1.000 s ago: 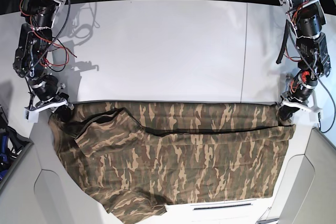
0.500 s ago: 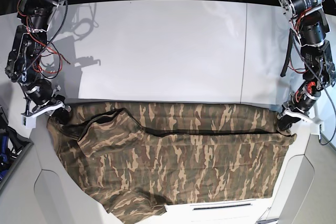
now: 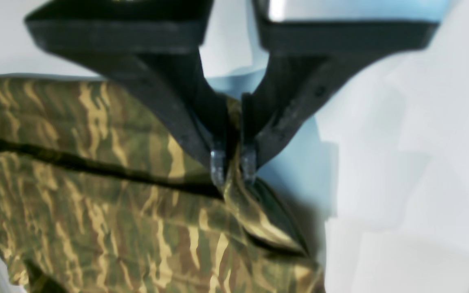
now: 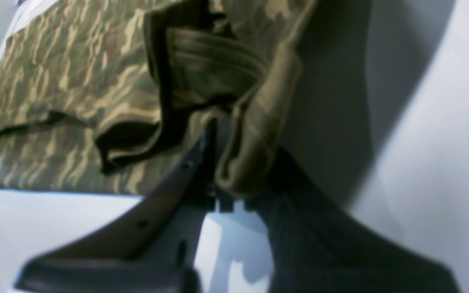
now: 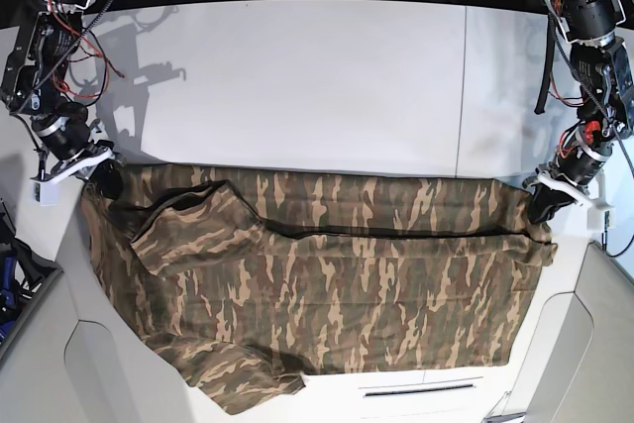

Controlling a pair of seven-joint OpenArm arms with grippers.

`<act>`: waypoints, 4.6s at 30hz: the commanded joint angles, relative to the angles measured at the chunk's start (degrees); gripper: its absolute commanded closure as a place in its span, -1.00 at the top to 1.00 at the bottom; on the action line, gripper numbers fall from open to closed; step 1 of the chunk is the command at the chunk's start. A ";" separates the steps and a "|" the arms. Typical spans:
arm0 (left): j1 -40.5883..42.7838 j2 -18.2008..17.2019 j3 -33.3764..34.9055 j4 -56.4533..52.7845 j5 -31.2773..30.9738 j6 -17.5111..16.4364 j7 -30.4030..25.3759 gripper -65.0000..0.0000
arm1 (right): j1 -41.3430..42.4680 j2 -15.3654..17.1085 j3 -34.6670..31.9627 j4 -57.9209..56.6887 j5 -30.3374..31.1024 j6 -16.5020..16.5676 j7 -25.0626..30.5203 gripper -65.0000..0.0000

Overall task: Fold the T-shirt properly
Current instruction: 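Drag the lifted shirt edge toward the robot with both grippers, then lower the shirt edge onto the table and open both grippers, then reach both grippers to the shirt's hem corners and grasp them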

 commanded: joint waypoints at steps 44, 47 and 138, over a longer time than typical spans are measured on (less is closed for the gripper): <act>34.91 4.04 -8.26 32.04 -4.66 -0.52 0.52 -1.00 | -26.43 4.04 7.26 14.95 11.15 1.20 -4.52 -1.00; 35.85 5.22 -10.16 32.59 -4.66 -2.29 1.11 -1.00 | -27.65 4.79 7.34 14.97 11.37 1.20 -4.57 -1.00; -15.08 -9.35 6.73 -19.56 3.56 3.61 -3.19 0.07 | 27.45 13.16 -0.83 -34.47 -12.55 -0.66 16.83 -0.01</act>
